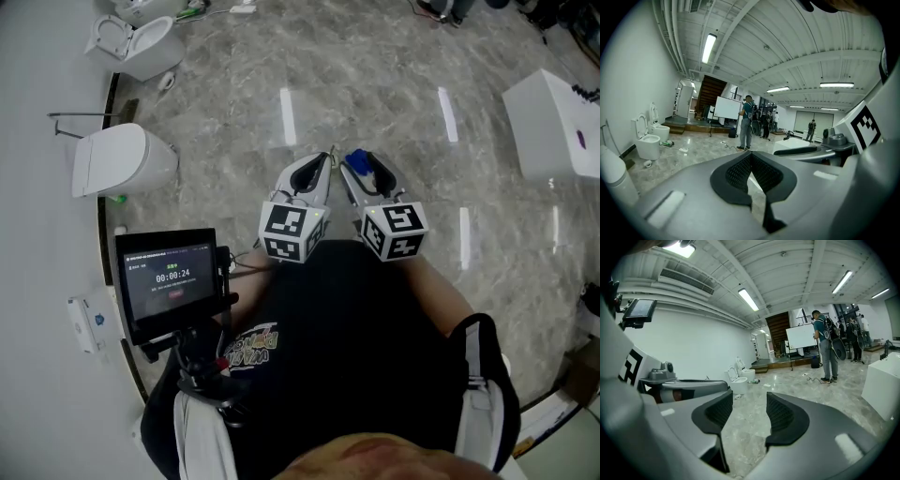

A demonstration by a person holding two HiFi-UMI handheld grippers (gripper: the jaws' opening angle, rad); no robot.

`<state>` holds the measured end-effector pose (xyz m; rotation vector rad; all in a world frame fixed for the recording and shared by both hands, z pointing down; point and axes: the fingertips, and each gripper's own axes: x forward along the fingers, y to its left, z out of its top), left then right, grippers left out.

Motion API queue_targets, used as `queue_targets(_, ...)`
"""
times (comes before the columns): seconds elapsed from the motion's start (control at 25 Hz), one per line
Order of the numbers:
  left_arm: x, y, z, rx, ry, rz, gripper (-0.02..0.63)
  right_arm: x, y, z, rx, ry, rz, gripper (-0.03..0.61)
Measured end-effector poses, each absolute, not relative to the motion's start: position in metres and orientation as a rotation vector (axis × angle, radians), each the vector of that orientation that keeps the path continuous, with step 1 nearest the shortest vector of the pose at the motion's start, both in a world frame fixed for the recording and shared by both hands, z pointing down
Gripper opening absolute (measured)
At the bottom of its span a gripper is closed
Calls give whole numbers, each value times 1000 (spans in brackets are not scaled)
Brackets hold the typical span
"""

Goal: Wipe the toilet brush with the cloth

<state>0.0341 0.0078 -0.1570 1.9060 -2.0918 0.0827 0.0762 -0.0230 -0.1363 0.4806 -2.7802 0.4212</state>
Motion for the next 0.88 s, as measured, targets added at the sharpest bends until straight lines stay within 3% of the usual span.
queue_targets(0.88, 34, 8, -160, 1921, -2097, 94, 11, 77, -26, -140, 510, -2796, 441, 224)
